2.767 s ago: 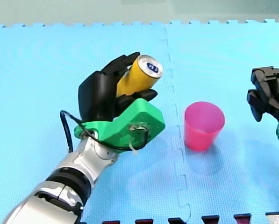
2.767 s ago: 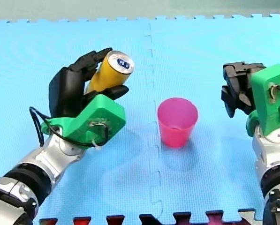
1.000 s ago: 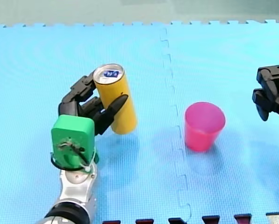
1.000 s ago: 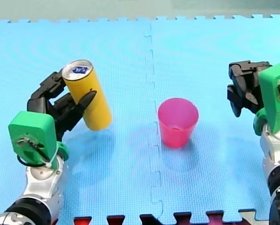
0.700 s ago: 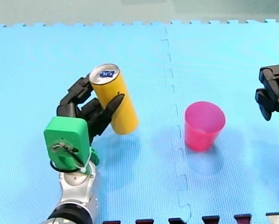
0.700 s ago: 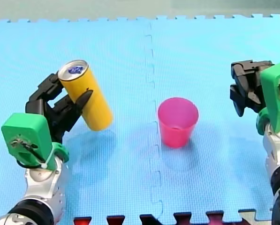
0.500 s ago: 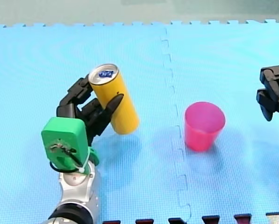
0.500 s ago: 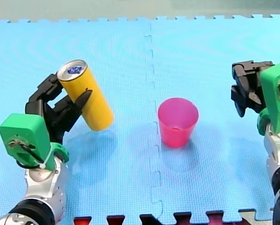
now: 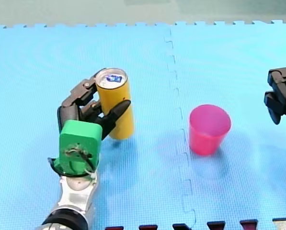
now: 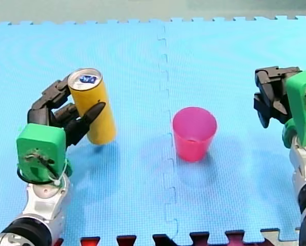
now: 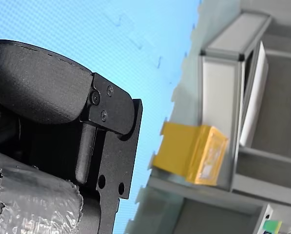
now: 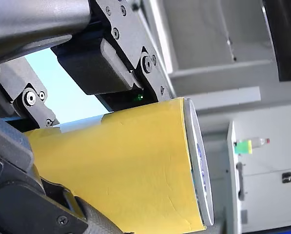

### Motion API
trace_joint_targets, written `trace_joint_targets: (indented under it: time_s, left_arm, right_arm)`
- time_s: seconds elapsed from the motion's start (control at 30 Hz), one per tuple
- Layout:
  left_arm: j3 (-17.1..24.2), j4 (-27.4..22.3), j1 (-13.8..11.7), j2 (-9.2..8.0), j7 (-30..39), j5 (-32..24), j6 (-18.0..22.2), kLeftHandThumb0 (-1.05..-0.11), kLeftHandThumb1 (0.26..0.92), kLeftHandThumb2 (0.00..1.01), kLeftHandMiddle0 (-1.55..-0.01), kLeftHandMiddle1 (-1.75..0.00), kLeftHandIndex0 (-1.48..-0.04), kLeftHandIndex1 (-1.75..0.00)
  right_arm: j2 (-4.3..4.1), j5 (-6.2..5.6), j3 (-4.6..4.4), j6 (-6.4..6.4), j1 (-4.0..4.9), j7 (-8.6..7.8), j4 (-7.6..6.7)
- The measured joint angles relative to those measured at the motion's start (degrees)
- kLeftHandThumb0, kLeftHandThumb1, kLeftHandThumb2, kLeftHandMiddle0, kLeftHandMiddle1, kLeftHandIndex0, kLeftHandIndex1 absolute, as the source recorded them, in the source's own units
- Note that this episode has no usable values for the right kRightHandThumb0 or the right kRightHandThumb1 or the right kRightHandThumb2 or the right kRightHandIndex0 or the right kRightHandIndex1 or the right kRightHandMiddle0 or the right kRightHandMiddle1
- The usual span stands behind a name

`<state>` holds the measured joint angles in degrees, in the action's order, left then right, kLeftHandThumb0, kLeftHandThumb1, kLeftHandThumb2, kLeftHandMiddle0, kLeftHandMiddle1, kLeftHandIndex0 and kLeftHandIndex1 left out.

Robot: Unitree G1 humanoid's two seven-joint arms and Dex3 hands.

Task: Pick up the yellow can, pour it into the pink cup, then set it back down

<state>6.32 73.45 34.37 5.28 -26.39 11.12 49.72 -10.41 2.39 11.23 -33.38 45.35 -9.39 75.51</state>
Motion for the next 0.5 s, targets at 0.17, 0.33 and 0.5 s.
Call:
trace_joint_targets:
  time_s: [0.17,0.33,0.5]
  left_arm:
    - [-3.4,0.0,-0.2,-0.81,-8.4,6.0,-0.2,-0.37,0.784,0.0,-1.31,0.0,-1.21,0.0]
    - [-7.0,0.2,-0.1,-2.08,-16.0,10.6,-1.1,-0.375,0.785,0.0,-1.33,-0.01,-1.21,0.0]
    - [-8.5,0.5,0.3,-2.3,-18.0,11.1,-1.4,-0.382,0.786,0.0,-1.34,-0.01,-1.21,0.0]
  right_arm:
    - [0.04,0.08,-0.02,0.0,0.0,0.01,0.03]
    - [-0.08,-0.04,0.18,-0.01,0.01,0.01,0.03]
    - [-0.16,-0.03,0.22,-0.02,0.05,0.08,0.03]
